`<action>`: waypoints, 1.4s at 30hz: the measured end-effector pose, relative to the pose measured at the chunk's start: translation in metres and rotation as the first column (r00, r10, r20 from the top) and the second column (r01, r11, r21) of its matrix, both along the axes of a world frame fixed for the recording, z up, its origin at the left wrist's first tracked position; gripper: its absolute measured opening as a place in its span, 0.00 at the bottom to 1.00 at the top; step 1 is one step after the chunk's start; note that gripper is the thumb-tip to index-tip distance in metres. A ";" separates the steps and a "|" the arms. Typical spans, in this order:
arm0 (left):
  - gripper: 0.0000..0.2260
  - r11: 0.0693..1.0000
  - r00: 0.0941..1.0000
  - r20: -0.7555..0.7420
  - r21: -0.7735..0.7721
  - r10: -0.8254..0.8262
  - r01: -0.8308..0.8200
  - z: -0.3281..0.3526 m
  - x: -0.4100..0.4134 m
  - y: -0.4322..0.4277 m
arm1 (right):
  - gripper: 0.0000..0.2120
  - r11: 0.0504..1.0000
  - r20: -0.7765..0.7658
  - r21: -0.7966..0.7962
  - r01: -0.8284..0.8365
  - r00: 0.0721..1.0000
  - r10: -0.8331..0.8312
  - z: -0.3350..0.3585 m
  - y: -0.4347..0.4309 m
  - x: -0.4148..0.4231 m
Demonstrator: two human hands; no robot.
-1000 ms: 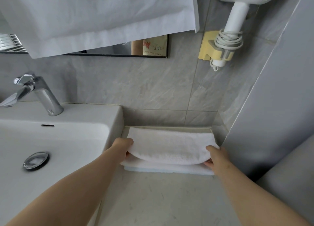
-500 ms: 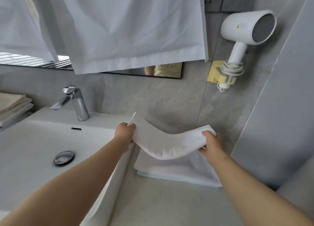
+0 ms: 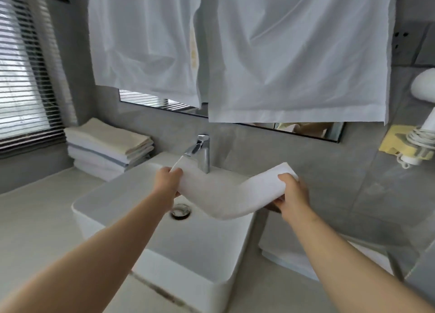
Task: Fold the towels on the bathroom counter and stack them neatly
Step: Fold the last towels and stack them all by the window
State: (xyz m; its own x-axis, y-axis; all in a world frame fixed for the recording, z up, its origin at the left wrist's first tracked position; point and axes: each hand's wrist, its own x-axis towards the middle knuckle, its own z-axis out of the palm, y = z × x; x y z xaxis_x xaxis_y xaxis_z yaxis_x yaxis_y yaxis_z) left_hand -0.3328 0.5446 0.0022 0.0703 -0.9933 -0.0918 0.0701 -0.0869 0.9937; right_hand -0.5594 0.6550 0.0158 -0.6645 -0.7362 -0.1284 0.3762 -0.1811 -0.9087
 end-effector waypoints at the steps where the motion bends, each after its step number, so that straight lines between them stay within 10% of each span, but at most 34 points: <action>1: 0.04 1.000 1.000 -0.005 -0.006 0.021 -0.021 0.002 0.021 -0.003 | 0.11 1.000 -0.007 -0.003 -0.027 1.000 0.027 0.003 -0.008 0.018; 21: 0.03 0.961 0.961 0.025 -0.034 0.275 -0.275 0.008 0.417 -0.091 | 0.15 0.954 0.008 0.109 -0.280 0.960 0.281 -0.002 -0.166 0.369; 42: 0.05 0.971 0.971 0.097 -0.117 0.219 -0.208 0.052 0.470 -0.370 | 0.18 0.989 0.103 -0.055 -0.134 0.985 0.139 0.029 -0.408 0.417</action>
State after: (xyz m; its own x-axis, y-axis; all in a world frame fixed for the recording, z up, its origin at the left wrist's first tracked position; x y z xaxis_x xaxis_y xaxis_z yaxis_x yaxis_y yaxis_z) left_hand 0.1368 0.1749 0.0547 0.2855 -0.9579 0.0318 -0.0326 0.0234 0.9992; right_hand -0.1428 0.2474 0.0445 -0.5416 -0.8261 -0.1555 0.4944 -0.1635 -0.8537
